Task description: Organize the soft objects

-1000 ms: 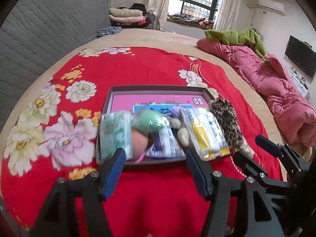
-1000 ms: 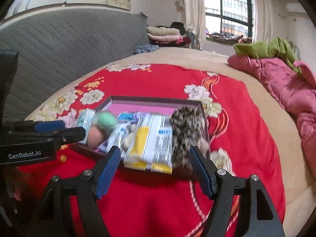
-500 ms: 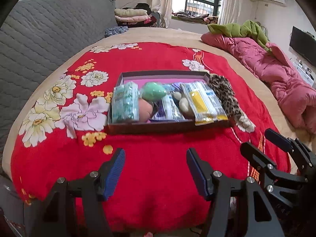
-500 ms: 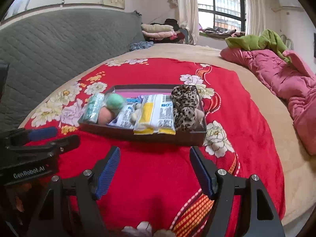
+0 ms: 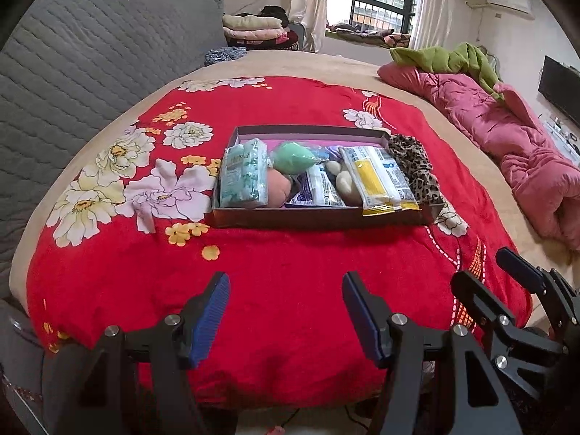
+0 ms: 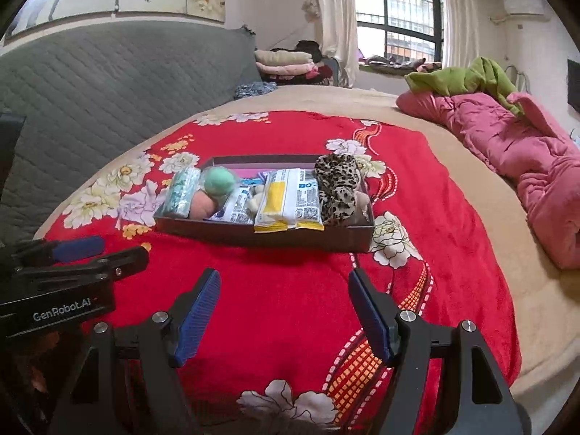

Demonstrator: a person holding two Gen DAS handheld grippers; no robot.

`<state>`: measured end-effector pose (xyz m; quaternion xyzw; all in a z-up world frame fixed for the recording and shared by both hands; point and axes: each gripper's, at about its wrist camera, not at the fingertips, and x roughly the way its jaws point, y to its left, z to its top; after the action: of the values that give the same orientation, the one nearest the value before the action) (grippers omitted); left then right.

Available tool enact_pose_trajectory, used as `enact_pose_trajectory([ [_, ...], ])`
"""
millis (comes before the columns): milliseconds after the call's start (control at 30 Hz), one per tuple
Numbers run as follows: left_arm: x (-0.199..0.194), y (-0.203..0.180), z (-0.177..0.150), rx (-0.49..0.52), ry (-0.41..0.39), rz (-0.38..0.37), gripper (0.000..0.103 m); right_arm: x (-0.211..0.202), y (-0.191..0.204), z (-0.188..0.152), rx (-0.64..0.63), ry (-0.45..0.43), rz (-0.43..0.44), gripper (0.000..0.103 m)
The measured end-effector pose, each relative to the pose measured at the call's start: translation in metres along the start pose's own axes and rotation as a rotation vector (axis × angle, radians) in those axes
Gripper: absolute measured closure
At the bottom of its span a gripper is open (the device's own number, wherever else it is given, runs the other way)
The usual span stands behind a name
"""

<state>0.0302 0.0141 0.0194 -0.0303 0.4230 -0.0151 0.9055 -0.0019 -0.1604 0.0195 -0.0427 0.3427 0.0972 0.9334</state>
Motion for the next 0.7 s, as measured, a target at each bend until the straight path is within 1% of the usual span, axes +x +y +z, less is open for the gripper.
enact_pose_trajectory([
  [267, 0.0002, -0.0066, -0.0032, 0.02, 0.005, -0.003, 0.039, -0.0006, -0.002, 0.0, 0.005, 0.0, -0.001, 0.029],
  [700, 0.0051, -0.0026, -0.0042, 0.003, 0.03, -0.007, 0.039, 0.003, -0.004, -0.0038, 0.011, 0.021, -0.01, 0.029],
])
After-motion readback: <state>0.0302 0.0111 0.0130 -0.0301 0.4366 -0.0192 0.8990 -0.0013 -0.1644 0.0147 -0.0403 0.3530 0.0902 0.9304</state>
